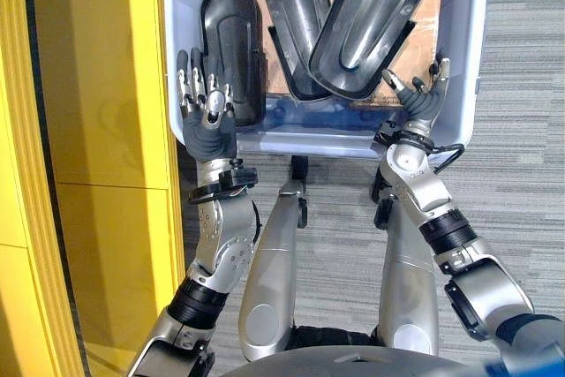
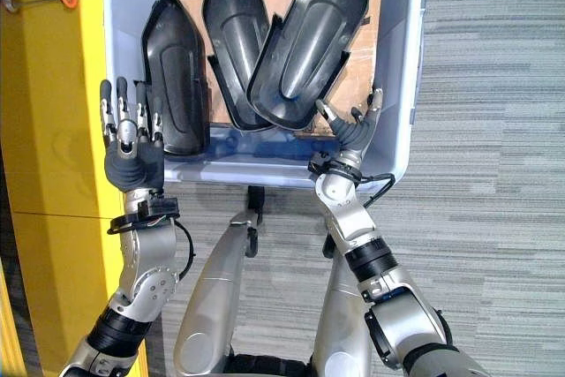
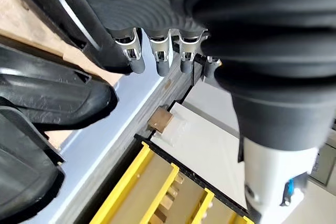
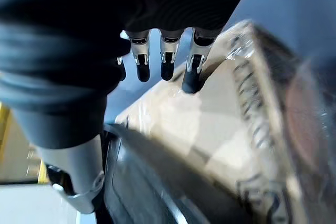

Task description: Move parts from the plastic box to the shelf.

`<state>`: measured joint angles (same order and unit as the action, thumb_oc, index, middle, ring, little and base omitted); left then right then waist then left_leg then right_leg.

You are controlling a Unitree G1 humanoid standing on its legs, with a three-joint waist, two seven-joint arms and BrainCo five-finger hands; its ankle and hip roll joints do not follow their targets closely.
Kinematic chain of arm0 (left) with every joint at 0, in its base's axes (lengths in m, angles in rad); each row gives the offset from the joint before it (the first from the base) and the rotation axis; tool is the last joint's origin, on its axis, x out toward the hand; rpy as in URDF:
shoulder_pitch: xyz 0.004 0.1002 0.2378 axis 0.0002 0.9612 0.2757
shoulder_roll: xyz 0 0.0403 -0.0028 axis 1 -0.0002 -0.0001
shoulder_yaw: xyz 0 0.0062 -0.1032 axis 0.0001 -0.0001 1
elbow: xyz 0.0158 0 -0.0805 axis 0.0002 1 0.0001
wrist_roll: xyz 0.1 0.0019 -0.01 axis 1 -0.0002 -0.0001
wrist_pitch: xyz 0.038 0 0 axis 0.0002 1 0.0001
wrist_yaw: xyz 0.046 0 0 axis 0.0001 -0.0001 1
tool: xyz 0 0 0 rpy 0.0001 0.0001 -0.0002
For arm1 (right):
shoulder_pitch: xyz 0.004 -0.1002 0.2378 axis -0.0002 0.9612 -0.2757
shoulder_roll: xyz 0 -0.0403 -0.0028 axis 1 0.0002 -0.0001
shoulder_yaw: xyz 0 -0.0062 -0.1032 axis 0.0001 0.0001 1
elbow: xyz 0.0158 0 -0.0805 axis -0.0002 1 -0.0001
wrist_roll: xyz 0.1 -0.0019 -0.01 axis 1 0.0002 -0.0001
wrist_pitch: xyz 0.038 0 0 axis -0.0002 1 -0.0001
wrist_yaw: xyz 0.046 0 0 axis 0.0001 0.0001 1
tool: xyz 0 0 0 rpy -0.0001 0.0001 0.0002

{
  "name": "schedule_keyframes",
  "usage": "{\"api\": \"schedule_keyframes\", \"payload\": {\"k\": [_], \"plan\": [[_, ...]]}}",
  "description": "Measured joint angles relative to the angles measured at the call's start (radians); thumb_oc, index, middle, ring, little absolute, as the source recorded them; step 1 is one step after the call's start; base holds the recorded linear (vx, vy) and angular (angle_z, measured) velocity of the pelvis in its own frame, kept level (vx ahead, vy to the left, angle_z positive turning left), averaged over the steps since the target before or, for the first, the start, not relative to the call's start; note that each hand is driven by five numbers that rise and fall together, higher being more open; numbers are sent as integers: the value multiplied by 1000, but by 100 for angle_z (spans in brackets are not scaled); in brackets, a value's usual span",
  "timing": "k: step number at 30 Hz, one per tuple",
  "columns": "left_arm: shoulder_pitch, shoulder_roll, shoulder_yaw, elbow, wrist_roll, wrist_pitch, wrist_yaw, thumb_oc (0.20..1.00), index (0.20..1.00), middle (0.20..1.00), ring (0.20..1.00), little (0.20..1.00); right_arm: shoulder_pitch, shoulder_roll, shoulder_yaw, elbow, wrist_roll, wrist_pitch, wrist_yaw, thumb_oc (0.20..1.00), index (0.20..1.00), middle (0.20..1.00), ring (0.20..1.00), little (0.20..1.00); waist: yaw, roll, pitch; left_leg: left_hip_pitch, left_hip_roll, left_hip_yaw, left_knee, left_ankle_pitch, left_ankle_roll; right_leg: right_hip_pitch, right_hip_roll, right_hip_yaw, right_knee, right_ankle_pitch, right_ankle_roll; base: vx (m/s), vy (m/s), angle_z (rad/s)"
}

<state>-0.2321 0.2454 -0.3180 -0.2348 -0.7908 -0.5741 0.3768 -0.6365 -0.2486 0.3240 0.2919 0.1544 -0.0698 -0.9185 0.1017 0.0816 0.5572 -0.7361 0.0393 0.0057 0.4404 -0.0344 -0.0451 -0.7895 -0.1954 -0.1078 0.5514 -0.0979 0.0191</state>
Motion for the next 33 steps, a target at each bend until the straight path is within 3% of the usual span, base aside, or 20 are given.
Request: {"api": "schedule_keyframes", "payload": {"k": [3,6,8,10,12,18,21,24,29,33], "plan": [[1,0,-6,0,11,0,22,1000,1000,1000,1000,1000,-7,-9,-2,-72,-188,30,-54,1000,1000,1000,1000,1000,3,0,0,-8,-4,1,-1,0,4,0,-3,1,-14,10,10,4,109,1],[-21,-2,-32,-21,40,2,68,1000,1000,1000,1000,1000,-56,-29,3,-198,-420,108,-35,1000,1000,1000,1000,1000,-6,0,0,-11,-16,13,0,-3,15,0,-14,10,-28,22,28,10,116,-3],[-21,-1,-36,-39,58,3,79,1000,1000,1000,1000,1000,-86,-29,27,-198,-439,166,-13,1000,1000,1000,1000,1000,-3,0,0,-11,-19,13,0,-4,17,1,-16,12,-28,24,30,4,53,3],[-20,-1,-35,-39,64,5,89,1000,1000,1000,1000,1000,-104,-20,71,-171,-351,244,4,1000,1000,1000,1000,1000,2,-1,0,-12,-21,12,0,-3,17,2,-18,11,-29,24,30,3,44,3],[-21,-1,-36,-38,70,17,88,1000,1000,1000,1000,1000,-118,3,81,-27,-245,280,-29,1000,1000,1000,1000,1000,7,-1,0,-12,-21,11,1,-3,17,3,-19,9,-29,25,30,-1,19,1],[-22,-1,-35,-38,69,17,87,1000,1000,1000,1000,1000,-117,3,32,43,-35,189,-116,1000,1000,1000,1000,1000,7,-2,0,-17,-21,7,6,-3,19,6,-19,4,-34,23,26,8,-1,1],[-24,-5,-36,-38,73,18,87,1000,1000,1000,1000,1000,-144,8,-9,112,110,68,-142,1000,1000,1000,1000,1000,-2,-8,-3,-18,-21,-1,5,-2,21,14,-19,-4,-46,22,31,-8,3,4],[-52,-6,-38,-37,74,20,87,1000,1000,1000,1000,1000,-169,2,-48,120,153,34,-159,1000,1000,1000,1000,1000,-7,-9,-5,-57,-19,-8,16,0,24,-9,-17,-13,-56,37,28,7,4,2],[-66,-21,-36,-38,74,17,88,1000,1000,1000,1000,1000,-137,-3,-45,117,130,36,-153,1000,1000,1000,1000,1000,-6,-10,-5,-69,-22,2,16,1,28,-17,-17,-6,-74,57,41,-33,17,-3],[-84,-29,-36,-38,74,20,88,1000,1000,1000,1000,1000,-139,-10,-16,54,-67,67,-117,1000,1000,1000,1000,1000,-11,-10,-5,-85,-21,6,14,2,29,-38,-17,-3,-76,57,41,-4,-1,-2]]}}
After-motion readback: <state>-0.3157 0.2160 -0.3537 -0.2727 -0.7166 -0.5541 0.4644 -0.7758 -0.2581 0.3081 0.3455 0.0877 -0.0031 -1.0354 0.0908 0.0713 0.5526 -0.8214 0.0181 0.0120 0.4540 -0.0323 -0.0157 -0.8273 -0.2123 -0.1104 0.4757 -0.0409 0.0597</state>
